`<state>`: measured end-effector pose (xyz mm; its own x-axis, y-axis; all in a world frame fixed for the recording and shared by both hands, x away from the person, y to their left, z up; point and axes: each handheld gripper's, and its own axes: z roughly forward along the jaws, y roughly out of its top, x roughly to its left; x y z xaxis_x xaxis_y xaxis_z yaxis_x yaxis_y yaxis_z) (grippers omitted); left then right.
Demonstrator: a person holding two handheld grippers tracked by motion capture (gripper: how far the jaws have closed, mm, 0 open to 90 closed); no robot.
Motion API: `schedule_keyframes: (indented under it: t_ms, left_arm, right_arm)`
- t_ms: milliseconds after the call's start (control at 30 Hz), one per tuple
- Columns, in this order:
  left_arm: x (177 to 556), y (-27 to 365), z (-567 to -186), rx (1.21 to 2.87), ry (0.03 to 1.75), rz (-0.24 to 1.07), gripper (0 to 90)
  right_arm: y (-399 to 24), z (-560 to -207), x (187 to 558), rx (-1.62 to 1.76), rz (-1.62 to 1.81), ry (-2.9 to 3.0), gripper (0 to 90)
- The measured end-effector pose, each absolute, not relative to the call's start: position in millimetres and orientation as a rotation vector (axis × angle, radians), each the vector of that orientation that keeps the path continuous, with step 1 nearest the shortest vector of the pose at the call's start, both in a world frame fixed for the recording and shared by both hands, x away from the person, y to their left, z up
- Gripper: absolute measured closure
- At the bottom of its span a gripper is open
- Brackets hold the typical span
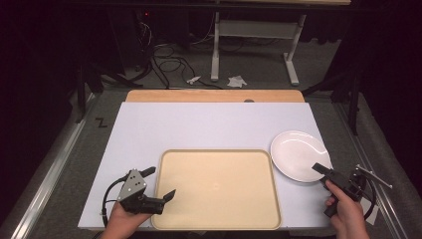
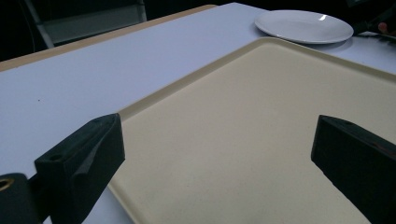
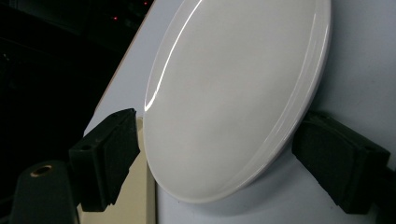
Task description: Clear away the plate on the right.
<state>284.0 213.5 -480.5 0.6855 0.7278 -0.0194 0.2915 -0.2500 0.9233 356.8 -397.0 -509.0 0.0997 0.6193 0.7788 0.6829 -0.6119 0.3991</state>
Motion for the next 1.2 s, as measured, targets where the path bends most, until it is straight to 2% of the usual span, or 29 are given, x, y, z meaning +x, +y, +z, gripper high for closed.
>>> schedule_keyframes:
  t_ms: [367, 567, 600, 633, 667, 833, 867, 1200]
  left_arm:
    - [281, 216, -481, 1.832, 0.81, 0.514, 3.7]
    - [282, 214, -481, 1.839, 0.801, 0.513, 3.7]
    - [282, 214, -481, 1.836, 0.799, 0.51, 3.8]
    - [282, 214, -481, 1.836, 0.799, 0.51, 3.8]
    - [281, 214, -480, 1.838, 0.798, 0.51, 3.8]
    - [281, 213, -479, 1.834, 0.785, 0.511, 4.1]
    - [281, 213, -479, 1.835, 0.782, 0.51, 4.1]
    - [280, 212, -479, 1.844, 0.766, 0.509, 4.2]
  right_arm:
    - [-404, -513, 364, -2.263, -1.588, -1.289, 17.6]
    - [-405, -513, 362, -2.287, -1.564, -1.309, 27.0]
    - [-403, -512, 362, -2.302, -1.551, -1.346, 31.2]
    - [-403, -512, 362, -2.302, -1.551, -1.346, 31.2]
    - [-402, -512, 361, -2.324, -1.53, -1.389, 36.8]
    - [-404, -513, 359, -2.341, -1.516, -1.391, 44.6]
    - [-406, -514, 359, -2.343, -1.513, -1.375, 48.6]
    - [-411, -517, 358, -2.347, -1.504, -1.37, 60.6]
